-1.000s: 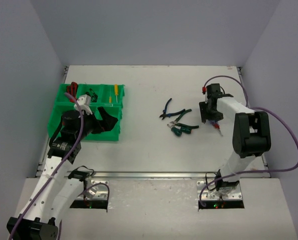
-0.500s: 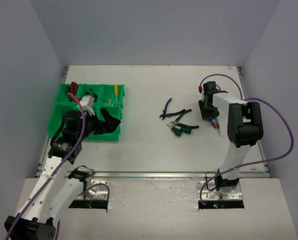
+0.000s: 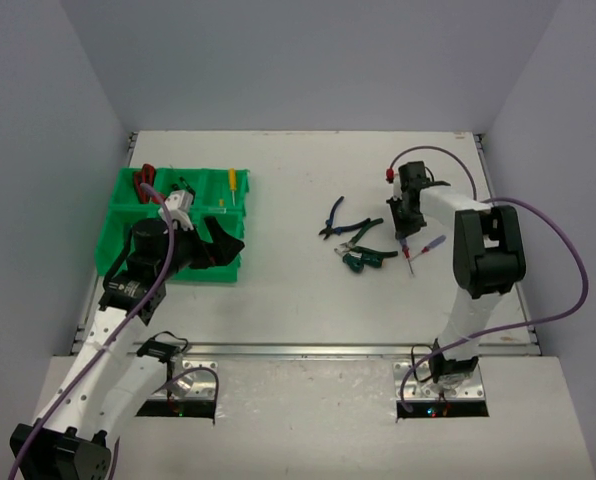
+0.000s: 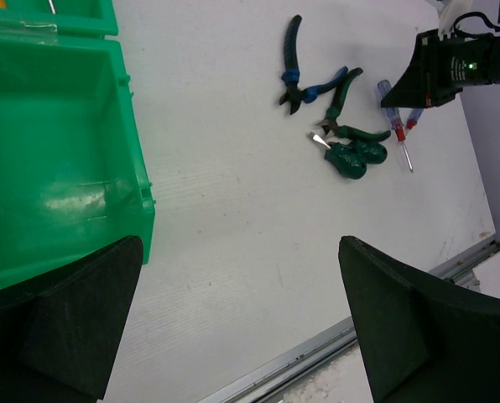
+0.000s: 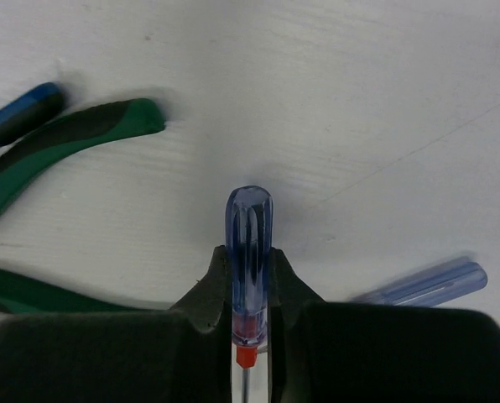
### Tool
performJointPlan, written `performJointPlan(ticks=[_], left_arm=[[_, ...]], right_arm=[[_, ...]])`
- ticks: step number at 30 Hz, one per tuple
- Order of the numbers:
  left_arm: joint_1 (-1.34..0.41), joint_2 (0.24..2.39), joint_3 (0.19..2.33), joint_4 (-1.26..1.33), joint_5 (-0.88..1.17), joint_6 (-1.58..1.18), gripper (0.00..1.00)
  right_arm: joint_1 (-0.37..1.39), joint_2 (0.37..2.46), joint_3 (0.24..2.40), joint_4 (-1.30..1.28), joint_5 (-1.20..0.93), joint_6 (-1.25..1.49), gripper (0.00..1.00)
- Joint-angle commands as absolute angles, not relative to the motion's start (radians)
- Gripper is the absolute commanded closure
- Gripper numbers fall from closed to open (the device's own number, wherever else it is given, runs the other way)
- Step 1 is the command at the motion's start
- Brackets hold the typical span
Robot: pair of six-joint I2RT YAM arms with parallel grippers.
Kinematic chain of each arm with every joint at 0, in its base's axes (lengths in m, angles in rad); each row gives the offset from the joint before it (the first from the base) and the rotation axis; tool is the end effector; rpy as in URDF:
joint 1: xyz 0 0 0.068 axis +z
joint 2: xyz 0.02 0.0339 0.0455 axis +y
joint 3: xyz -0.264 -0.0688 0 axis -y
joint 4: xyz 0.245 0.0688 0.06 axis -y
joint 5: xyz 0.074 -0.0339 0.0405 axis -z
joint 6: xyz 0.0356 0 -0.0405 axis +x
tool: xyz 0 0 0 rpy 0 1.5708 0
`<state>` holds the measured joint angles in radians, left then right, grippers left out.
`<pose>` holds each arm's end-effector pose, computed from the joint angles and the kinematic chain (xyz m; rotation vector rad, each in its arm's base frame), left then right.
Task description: Sort the tools into containers
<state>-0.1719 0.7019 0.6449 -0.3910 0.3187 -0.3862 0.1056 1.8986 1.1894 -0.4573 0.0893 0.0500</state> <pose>0.1593 -0.0390 0.2832 -0.0132 2.0601 -0.6717 0.3713 0.0362 0.1488 -0.0509 2.7304 -0.0781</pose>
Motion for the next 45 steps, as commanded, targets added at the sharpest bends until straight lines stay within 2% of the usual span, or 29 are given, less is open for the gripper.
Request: performJointPlan(ticks=[1,5,8,10,12,16,19,22,27,30,38,42,45], left_arm=[[-0.184,0.708,0.678,-0.299,0.411,-0.392,0.00],[-0.184,0.730,0.601,-0.059,0.636,-0.574,0.00],[-0.187,0.766,0.486,0.375,0.791,-0.794,0.00],[-0.211,0.814,0.450,0.645,0.814,-0.937,0.00],[-0.277,0.850,0.467,0.698,0.768,-0.939,0.00],[-0.419,0.930,0.532,0.672,0.703,-0.797,0.00],[-0.505,1.003,0.564,0.570,0.621,-0.680,0.06],[-0.594,1.085,0.581,0.583,0.556,-0.644,0.13],[-0.652,1.159,0.621,0.606,0.470,-0.641,0.14],[-0.658,1.198,0.655,0.606,0.454,-0.641,0.20],[-0.671,1.208,0.651,0.750,0.477,-0.696,0.43],[-0.676,1.204,0.634,0.794,0.473,-0.714,0.79],[-0.678,1.198,0.635,0.787,0.471,-0.713,0.98]], right_arm=[[0.132,1.713,1.192,-0.418,0.015,0.094,1.00],[0.197,1.493,1.116,-0.361,-0.236,0.154,1.00],[0.247,1.418,1.051,-0.271,-0.573,0.225,1.00],[0.284,1.350,0.940,-0.031,-0.858,0.337,1.00],[0.326,1.302,0.850,0.194,-0.962,0.518,1.00],[0.374,1.260,0.840,0.334,-0.985,0.634,1.00],[0.377,1.246,0.831,0.436,-0.985,0.715,1.00],[0.379,1.247,0.815,0.551,-0.988,0.848,1.00],[0.387,1.260,0.812,0.583,-0.984,0.905,1.00],[0.400,1.261,0.791,0.656,-0.999,0.957,1.00],[0.421,1.256,0.790,0.630,-0.953,0.942,1.00],[0.445,1.259,0.800,0.628,-0.948,0.934,1.00],[0.454,1.268,0.795,0.636,-0.947,0.939,1.00]])
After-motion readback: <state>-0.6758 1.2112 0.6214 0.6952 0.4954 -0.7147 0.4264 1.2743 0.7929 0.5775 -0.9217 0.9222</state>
